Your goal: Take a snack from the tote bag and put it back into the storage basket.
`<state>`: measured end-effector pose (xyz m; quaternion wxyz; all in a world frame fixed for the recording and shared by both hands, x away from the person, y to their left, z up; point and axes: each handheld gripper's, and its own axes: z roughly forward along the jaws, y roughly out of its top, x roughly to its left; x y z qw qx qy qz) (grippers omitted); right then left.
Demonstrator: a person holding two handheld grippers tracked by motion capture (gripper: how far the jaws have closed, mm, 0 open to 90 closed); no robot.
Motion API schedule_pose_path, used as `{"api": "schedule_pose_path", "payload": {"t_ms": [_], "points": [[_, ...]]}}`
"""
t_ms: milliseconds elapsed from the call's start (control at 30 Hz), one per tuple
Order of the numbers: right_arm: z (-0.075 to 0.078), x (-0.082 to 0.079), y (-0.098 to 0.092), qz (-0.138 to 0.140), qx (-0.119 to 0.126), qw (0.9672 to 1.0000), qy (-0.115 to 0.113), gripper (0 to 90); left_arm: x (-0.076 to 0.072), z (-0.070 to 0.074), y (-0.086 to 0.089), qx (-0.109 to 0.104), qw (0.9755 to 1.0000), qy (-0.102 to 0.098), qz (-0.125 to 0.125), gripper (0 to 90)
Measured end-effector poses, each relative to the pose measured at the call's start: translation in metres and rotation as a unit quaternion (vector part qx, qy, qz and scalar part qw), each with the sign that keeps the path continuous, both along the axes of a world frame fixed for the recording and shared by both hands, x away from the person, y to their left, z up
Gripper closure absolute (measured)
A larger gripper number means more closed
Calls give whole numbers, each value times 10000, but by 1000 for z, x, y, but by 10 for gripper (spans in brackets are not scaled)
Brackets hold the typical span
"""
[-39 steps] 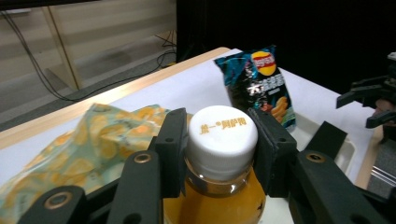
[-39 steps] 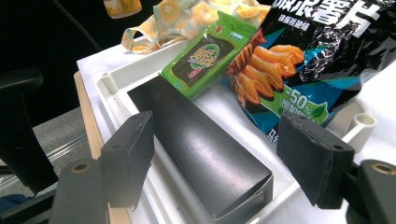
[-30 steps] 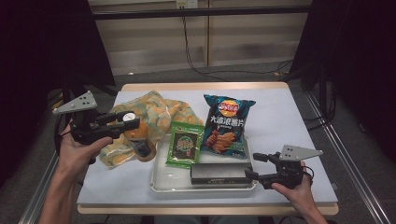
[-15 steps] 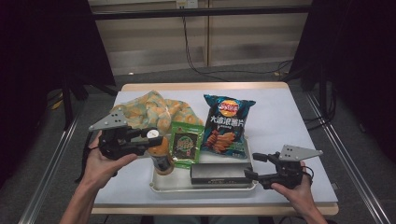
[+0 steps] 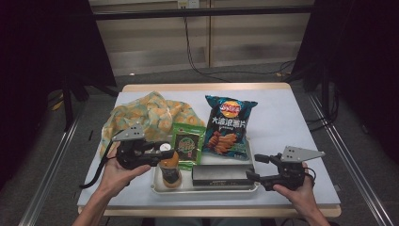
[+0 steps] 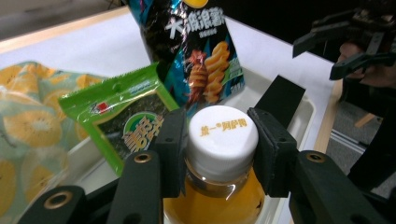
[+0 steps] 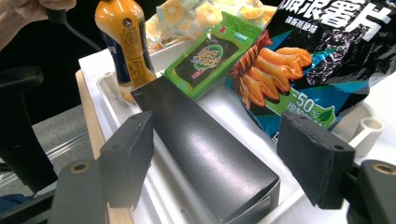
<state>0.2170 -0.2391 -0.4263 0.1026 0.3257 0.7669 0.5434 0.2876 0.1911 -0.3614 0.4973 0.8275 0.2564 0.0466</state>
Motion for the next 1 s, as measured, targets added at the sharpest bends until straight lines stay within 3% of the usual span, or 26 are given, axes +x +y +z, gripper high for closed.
{"api": "schedule_pose_path", "payload": {"t_ms": [267, 367, 433, 600, 667, 700, 767, 833, 933, 1000], "points": [[0, -1, 0, -9, -19, 10000, -5, 273, -6, -5, 5, -141, 9999, -83, 27, 585], [0, -1, 0, -14, -9, 10000, -8, 270, -8, -10, 7, -173, 9998, -4, -44, 482], [0, -1, 0, -30, -10, 10000, -4, 269, -9, -11, 9, -231, 9996, 15, -141, 468], [0, 0, 0, -25, 5, 10000, -5, 267, -11, -10, 13, -206, 9996, -77, -163, 369], [0, 0, 0, -36, -14, 10000, -10, 267, -13, -9, 16, -321, 9993, -90, -148, 319], [0, 0, 0, -25, 6, 10000, -10, 266, -13, -8, 18, -406, 9991, -63, -128, 283], [0, 0, -1, -47, 7, 10000, -6, 265, -14, -5, 23, -364, 9991, -199, 6, 268], [0, -1, -1, -41, 12, 10000, -4, 263, -15, -4, 29, -457, 9988, -193, 57, 177], [0, -1, -2, -81, 12, 10000, -30, 261, -18, 0, 43, -542, 9974, -408, 230, 88], [1, -1, -4, -123, 36, 9999, -40, 254, -19, 1, 56, -775, 9952, -442, 399, 73]]}}
